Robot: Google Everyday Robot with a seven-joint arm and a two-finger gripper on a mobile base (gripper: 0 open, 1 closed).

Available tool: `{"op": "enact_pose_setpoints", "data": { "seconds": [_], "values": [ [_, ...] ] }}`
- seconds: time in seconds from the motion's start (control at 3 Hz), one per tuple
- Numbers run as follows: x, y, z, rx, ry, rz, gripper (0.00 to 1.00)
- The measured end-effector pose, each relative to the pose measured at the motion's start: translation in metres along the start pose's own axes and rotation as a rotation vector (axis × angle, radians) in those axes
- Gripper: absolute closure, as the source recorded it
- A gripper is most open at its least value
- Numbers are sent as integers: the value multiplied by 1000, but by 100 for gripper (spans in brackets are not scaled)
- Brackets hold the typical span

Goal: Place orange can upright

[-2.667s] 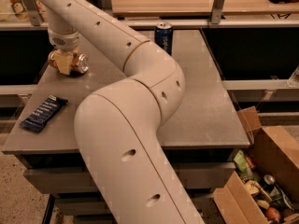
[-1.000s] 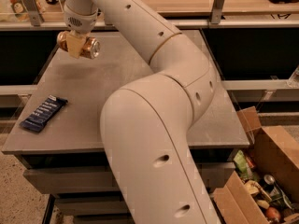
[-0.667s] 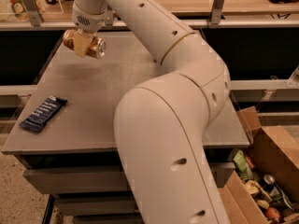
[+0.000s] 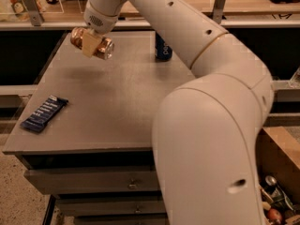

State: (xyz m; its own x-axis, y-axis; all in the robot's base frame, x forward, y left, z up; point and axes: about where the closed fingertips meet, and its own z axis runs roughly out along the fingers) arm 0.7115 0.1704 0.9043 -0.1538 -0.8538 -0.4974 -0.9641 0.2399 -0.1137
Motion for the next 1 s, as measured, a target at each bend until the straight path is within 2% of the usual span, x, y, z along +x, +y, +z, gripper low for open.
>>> {"op": "enact_pose_setpoints", "data": {
  "seconds": [0.33,0.67,1.0],
  "values": [
    [10,12,-13,-2,-79,4,100],
    [35,21,-12,-31,-214,57,100],
    [70,13,-18,-15,-327,137,100]
  ]
}}
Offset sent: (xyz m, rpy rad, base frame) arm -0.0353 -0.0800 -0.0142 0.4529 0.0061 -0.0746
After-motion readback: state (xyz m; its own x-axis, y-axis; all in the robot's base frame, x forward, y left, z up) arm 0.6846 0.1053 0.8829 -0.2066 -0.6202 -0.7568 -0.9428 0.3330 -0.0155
